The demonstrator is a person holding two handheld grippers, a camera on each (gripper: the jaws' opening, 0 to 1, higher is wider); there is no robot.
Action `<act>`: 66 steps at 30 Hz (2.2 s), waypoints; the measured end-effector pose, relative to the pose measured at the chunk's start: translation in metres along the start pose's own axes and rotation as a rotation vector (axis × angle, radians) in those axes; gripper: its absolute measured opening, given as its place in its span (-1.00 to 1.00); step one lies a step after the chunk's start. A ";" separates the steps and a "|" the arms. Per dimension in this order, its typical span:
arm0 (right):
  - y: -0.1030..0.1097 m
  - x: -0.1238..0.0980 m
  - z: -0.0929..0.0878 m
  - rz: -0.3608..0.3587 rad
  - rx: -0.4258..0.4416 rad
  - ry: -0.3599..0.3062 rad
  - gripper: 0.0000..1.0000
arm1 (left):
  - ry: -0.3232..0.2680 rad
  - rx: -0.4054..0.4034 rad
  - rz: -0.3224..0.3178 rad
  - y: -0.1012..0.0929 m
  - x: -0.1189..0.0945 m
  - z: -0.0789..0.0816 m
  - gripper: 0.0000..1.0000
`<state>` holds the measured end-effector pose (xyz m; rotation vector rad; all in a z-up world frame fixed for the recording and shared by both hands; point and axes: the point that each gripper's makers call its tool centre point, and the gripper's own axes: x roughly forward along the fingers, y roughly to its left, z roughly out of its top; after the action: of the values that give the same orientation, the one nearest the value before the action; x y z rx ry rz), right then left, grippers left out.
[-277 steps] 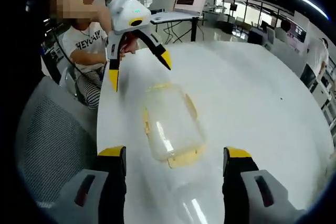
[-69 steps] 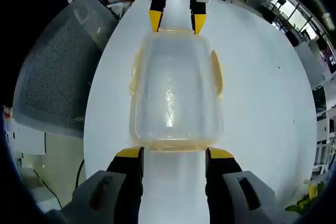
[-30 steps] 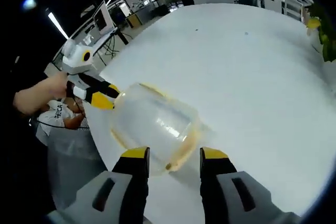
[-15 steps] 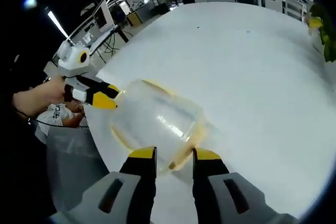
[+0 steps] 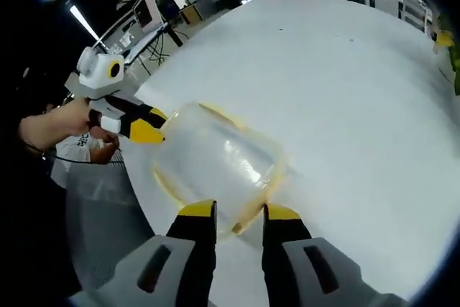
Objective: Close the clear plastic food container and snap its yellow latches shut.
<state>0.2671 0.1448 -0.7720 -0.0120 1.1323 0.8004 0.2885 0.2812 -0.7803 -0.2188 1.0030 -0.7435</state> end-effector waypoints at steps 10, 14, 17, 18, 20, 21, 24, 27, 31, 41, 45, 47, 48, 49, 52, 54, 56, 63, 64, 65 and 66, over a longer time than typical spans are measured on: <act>-0.004 -0.003 -0.004 0.001 0.035 -0.038 -0.56 | 0.014 -0.004 0.006 0.001 -0.001 -0.001 -0.63; -0.004 -0.003 -0.003 -0.006 0.025 -0.022 -0.54 | 0.021 0.066 0.010 0.000 -0.002 0.000 -0.60; -0.006 -0.004 -0.001 -0.038 -0.067 -0.004 -0.51 | 0.025 0.158 0.037 0.000 -0.003 0.003 -0.57; -0.007 -0.005 0.000 -0.049 -0.083 0.001 -0.50 | 0.029 0.212 0.060 0.000 -0.004 0.005 -0.55; -0.008 -0.005 0.000 -0.079 -0.137 0.023 -0.49 | 0.035 0.284 0.094 0.000 -0.007 0.007 -0.53; -0.008 -0.005 0.000 -0.081 -0.150 0.029 -0.49 | 0.036 0.327 0.099 -0.002 -0.008 0.008 -0.55; -0.010 -0.008 0.001 -0.107 -0.269 0.057 -0.50 | 0.053 0.480 0.096 -0.007 -0.010 0.010 -0.56; -0.012 -0.012 0.004 -0.110 -0.296 0.053 -0.44 | 0.041 0.625 0.081 -0.014 -0.014 0.016 -0.57; -0.010 -0.020 0.019 -0.082 -0.371 -0.011 -0.48 | 0.043 0.831 0.056 -0.026 -0.013 0.021 -0.56; 0.019 -0.004 0.039 0.042 -0.537 -0.019 -0.58 | 0.086 0.934 -0.002 -0.045 0.007 0.022 -0.57; 0.024 0.006 0.047 0.040 -0.608 -0.005 -0.80 | 0.085 0.977 -0.018 -0.052 0.009 0.022 -0.88; 0.025 0.011 0.052 0.042 -0.648 -0.012 -1.00 | 0.068 0.971 -0.019 -0.055 0.010 0.025 -0.90; 0.026 0.012 0.052 0.045 -0.651 -0.010 -1.00 | 0.063 0.962 -0.018 -0.055 0.011 0.026 -0.88; 0.027 0.015 0.055 0.044 -0.649 -0.017 -1.00 | 0.058 0.959 -0.028 -0.057 0.012 0.025 -0.88; 0.028 0.021 0.064 0.036 -0.672 -0.032 -1.00 | 0.067 0.977 -0.030 -0.059 0.017 0.020 -0.89; 0.027 0.027 0.063 0.035 -0.677 0.000 -1.00 | 0.071 0.995 -0.037 -0.062 0.019 0.017 -0.98; 0.027 0.030 0.065 0.037 -0.679 0.004 -1.00 | 0.074 0.988 -0.050 -0.065 0.020 0.015 -1.00; 0.018 0.032 0.071 0.012 -0.669 0.011 -1.00 | 0.095 0.991 -0.064 -0.070 0.021 0.003 -0.98; 0.016 0.033 0.071 0.006 -0.669 0.014 -1.00 | 0.097 0.990 -0.066 -0.070 0.020 0.001 -0.97; 0.013 0.033 0.072 -0.001 -0.670 0.018 -1.00 | 0.097 0.986 -0.070 -0.072 0.020 0.000 -0.95; 0.012 0.033 0.073 -0.003 -0.671 0.019 -1.00 | 0.096 0.979 -0.076 -0.073 0.019 -0.001 -0.91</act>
<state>0.3244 0.2006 -0.7612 -0.5806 0.8371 1.1471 0.2595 0.2146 -0.7585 0.6348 0.6244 -1.2371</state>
